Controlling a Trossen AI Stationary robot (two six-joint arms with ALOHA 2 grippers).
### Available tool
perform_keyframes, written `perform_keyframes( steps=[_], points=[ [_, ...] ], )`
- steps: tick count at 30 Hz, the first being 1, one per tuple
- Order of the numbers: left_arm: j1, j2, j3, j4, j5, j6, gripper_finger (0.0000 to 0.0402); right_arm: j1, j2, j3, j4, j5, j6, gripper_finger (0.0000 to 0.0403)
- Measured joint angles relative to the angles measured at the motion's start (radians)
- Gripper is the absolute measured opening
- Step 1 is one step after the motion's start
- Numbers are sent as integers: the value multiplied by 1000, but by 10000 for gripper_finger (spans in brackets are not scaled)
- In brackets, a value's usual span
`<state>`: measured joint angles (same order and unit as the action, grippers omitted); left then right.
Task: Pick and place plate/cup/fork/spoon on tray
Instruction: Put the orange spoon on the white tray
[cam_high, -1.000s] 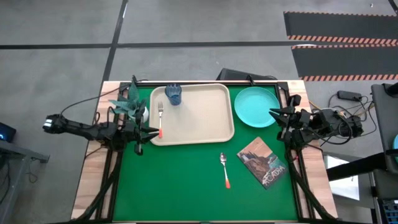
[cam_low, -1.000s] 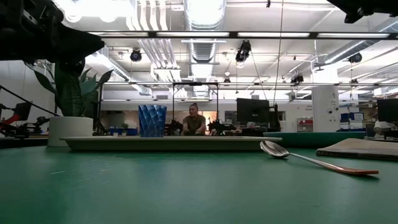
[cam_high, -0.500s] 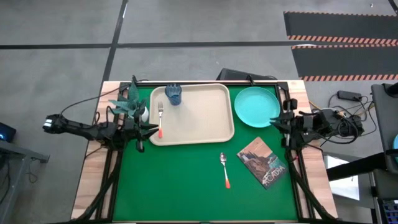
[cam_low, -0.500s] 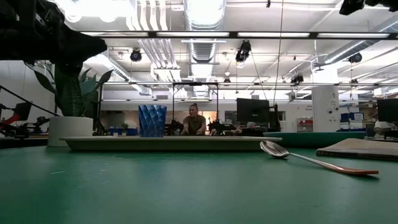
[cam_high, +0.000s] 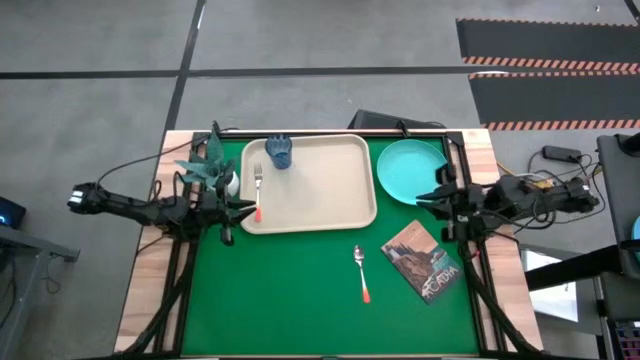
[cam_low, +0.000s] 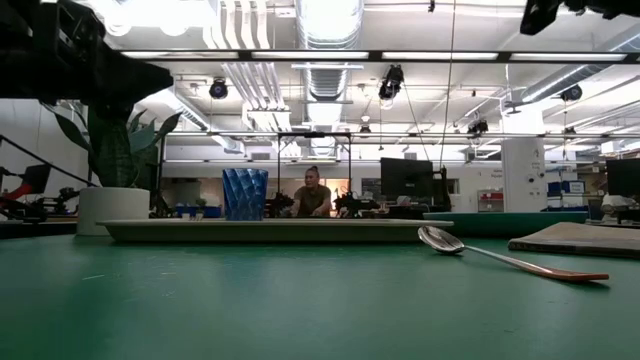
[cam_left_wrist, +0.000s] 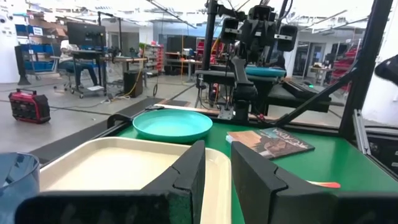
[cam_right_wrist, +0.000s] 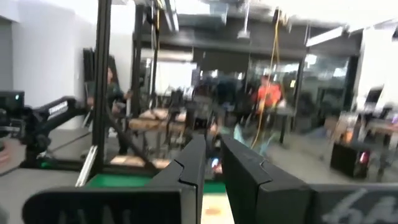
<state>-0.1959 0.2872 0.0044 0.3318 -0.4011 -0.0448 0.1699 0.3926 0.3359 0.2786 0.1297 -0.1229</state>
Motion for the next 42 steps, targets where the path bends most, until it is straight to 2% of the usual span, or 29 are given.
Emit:
perform_keyframes(
  steps=[10,20,26,30,38,42],
  points=[
    [0,49,0,0,0,0,63,2,266,0,172,2,235,43],
    [0,107,0,1,0,0,63,2,582,10,471,1,309,43],
    [0,136,0,18,0,3,63,9,742,124,493,2,341,43],
    [0,151,6,38,0,25,63,36,832,222,436,-2,336,43],
    [0,198,54,59,0,26,63,79,952,438,138,6,439,43],
    [0,221,67,82,0,33,63,116,1021,493,62,69,509,43]
  ],
)
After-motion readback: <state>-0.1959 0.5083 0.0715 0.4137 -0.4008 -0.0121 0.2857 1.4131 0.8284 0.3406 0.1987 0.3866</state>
